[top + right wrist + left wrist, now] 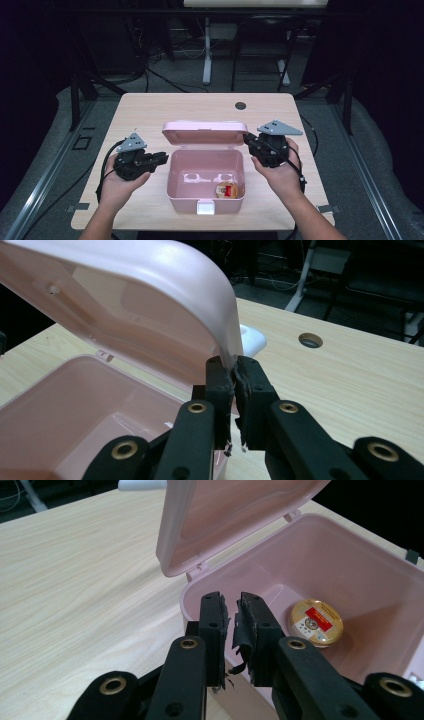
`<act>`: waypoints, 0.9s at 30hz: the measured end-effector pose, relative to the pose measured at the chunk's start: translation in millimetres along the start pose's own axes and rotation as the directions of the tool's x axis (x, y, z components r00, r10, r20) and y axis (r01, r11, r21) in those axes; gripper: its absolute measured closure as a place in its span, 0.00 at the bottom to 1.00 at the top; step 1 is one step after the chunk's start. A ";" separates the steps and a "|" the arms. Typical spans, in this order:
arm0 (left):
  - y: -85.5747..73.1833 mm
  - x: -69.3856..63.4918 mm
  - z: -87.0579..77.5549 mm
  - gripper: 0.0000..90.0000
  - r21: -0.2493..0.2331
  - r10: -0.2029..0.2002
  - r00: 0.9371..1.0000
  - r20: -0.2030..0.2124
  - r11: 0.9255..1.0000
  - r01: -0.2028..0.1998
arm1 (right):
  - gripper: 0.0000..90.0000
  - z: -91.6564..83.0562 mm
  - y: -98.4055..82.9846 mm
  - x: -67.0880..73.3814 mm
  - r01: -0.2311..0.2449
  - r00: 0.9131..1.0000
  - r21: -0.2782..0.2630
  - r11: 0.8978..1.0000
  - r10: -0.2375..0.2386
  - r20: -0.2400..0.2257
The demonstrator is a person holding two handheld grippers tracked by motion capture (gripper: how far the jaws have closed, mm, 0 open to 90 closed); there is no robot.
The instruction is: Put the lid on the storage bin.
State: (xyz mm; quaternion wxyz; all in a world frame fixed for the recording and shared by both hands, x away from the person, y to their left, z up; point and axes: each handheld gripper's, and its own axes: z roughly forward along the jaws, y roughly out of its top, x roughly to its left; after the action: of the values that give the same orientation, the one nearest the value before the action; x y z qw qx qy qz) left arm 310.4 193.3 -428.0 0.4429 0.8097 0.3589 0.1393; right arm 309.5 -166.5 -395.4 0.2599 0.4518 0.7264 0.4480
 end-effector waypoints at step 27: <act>14.6 -19.5 -26.1 0.85 -0.139 0.027 0.997 -0.074 0.990 -0.037 | 0.92 -12.8 -20.1 6.5 0.009 1.000 -0.009 1.000 -0.009 -0.021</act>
State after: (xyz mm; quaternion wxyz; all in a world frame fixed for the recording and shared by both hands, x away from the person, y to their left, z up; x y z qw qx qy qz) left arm 289.2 190.6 -399.3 0.4831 0.7768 0.3509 0.2004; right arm 288.1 -169.9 -407.1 0.2560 0.4426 0.7293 0.4547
